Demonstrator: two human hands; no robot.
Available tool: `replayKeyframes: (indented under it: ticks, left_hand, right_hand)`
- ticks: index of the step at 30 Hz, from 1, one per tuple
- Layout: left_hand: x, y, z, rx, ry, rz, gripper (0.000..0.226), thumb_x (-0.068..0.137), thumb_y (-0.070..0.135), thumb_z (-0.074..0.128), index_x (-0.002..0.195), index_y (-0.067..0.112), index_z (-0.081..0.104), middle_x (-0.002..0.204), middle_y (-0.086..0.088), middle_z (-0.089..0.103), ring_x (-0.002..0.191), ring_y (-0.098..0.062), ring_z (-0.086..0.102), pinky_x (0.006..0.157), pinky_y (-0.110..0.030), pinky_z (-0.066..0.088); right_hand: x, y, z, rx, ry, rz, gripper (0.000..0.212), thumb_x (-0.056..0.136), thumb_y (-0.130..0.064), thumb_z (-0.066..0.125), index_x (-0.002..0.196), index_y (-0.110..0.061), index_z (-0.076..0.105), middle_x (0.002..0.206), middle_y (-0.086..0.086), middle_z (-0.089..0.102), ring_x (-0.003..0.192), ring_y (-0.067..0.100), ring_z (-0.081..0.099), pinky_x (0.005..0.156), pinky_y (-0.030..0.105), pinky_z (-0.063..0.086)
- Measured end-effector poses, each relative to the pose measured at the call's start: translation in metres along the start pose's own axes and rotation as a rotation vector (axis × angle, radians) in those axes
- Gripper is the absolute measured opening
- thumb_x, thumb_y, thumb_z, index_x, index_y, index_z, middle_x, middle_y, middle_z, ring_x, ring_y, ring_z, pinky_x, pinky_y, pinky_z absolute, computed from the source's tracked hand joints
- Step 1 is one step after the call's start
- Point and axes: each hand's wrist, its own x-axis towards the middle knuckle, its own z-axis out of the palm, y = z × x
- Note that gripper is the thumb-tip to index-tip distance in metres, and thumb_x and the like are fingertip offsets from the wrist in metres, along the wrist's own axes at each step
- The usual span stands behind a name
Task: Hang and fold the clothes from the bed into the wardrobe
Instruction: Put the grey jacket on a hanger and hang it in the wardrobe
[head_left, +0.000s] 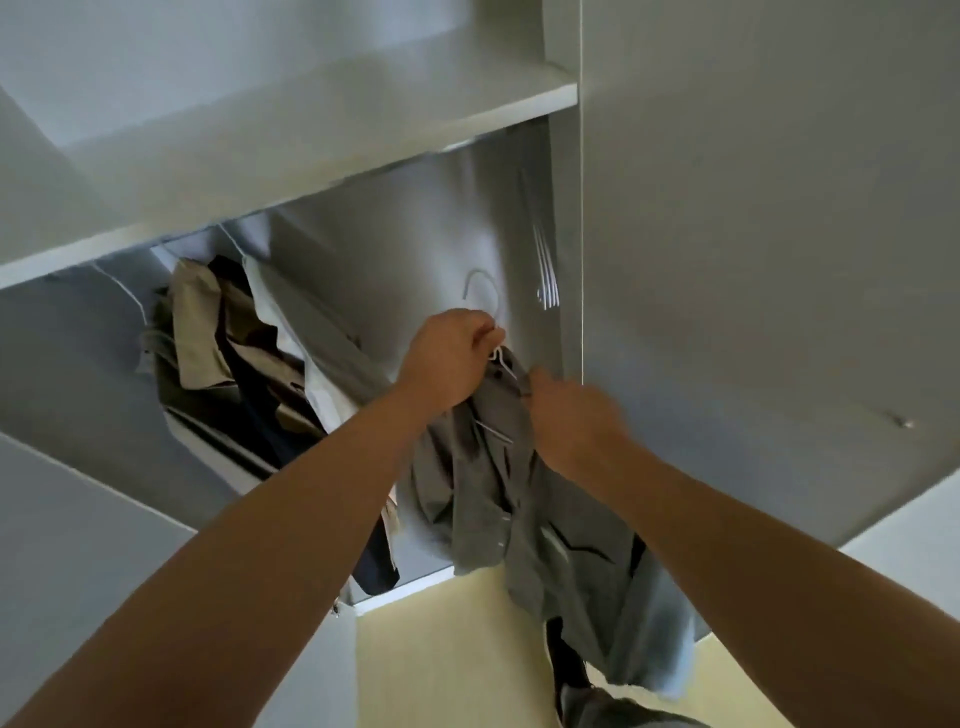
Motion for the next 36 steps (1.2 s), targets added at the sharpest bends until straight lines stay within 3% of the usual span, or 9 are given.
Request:
replayKeyframes:
  ticks: [3,9,12,15,21,27,32,34,36]
  left_hand:
    - [0.034,-0.031,-0.001,0.0,0.085,-0.038,0.033,0.102,0.029,0.056,0.072,0.014,0.059,0.065,0.003,0.052,0.064,-0.016,0.05,0.064,-0.028,0.034]
    - [0.089,-0.076,-0.018,-0.021,0.116,-0.184,0.037,0.102,0.029,0.055,0.068,0.016,0.058,0.061,0.007,0.051,0.057,-0.006,0.046,0.057,-0.019,0.028]
    - [0.109,-0.102,-0.03,-0.063,0.179,-0.258,0.033,0.103,0.026,0.054,0.082,0.006,0.069,0.076,-0.002,0.062,0.068,-0.013,0.052,0.065,-0.023,0.034]
    - [0.129,-0.127,-0.041,-0.065,0.171,-0.316,0.033,0.104,0.025,0.051,0.094,0.002,0.073,0.091,-0.008,0.068,0.08,-0.012,0.057,0.071,-0.02,0.037]
    - [0.158,-0.162,-0.07,0.038,0.205,-0.288,0.04,0.107,0.03,0.043,0.101,0.006,0.074,0.103,-0.01,0.073,0.089,-0.021,0.064,0.08,-0.026,0.044]
    - [0.175,-0.204,-0.104,0.069,0.311,-0.355,0.041,0.108,0.028,0.041,0.133,0.004,0.062,0.142,-0.016,0.058,0.132,-0.031,0.051,0.111,-0.034,0.032]
    - [0.176,-0.237,-0.115,0.155,0.262,-0.384,0.042,0.11,0.022,0.037,0.143,0.0,0.052,0.147,-0.02,0.052,0.137,-0.034,0.046,0.11,-0.035,0.031]
    - [0.172,-0.245,-0.117,0.189,0.206,-0.388,0.04,0.109,0.015,0.035,0.142,0.0,0.052,0.144,-0.022,0.053,0.134,-0.037,0.048,0.108,-0.038,0.033]
    - [0.173,-0.259,-0.117,0.252,0.219,-0.399,0.042,0.11,0.022,0.035,0.142,0.001,0.053,0.147,-0.023,0.051,0.136,-0.038,0.045,0.113,-0.042,0.033]
  right_hand:
    - [0.041,-0.013,0.001,0.019,0.075,-0.008,0.024,0.093,-0.012,0.058,0.103,-0.019,0.037,0.073,0.0,0.047,0.051,0.015,0.035,0.047,0.029,0.024]
    - [0.109,-0.039,-0.012,0.12,0.066,-0.093,0.01,0.098,-0.02,0.052,0.102,-0.012,0.047,0.069,-0.005,0.035,0.054,0.014,0.035,0.047,0.028,0.019]
    - [0.132,-0.054,-0.024,0.148,-0.021,-0.094,0.015,0.097,-0.017,0.055,0.086,-0.011,0.047,0.069,-0.003,0.041,0.06,0.017,0.049,0.047,0.027,0.025]
    - [0.148,-0.069,-0.029,0.071,-0.078,-0.039,0.025,0.088,-0.003,0.057,0.069,-0.014,0.047,0.067,-0.003,0.045,0.056,0.013,0.045,0.05,0.025,0.031]
    - [0.179,-0.111,-0.021,0.055,-0.151,-0.004,0.031,0.095,-0.004,0.054,0.07,-0.014,0.039,0.077,-0.001,0.043,0.079,0.019,0.051,0.074,0.032,0.044]
    - [0.195,-0.161,-0.003,0.055,-0.209,-0.057,0.027,0.091,-0.009,0.057,0.067,-0.015,0.046,0.071,0.0,0.049,0.058,0.016,0.045,0.061,0.031,0.041]
    - [0.208,-0.188,0.017,0.084,-0.144,-0.172,0.033,0.096,-0.009,0.052,0.065,-0.012,0.046,0.066,-0.002,0.046,0.057,0.015,0.045,0.046,0.024,0.028]
    - [0.21,-0.198,0.028,0.005,-0.047,-0.196,0.023,0.098,-0.004,0.046,0.078,-0.009,0.055,0.074,-0.001,0.055,0.064,0.018,0.055,0.049,0.023,0.032]
    - [0.214,-0.205,0.039,-0.027,-0.019,-0.212,0.021,0.1,-0.005,0.045,0.097,-0.008,0.065,0.087,0.001,0.06,0.087,0.025,0.066,0.058,0.025,0.036]
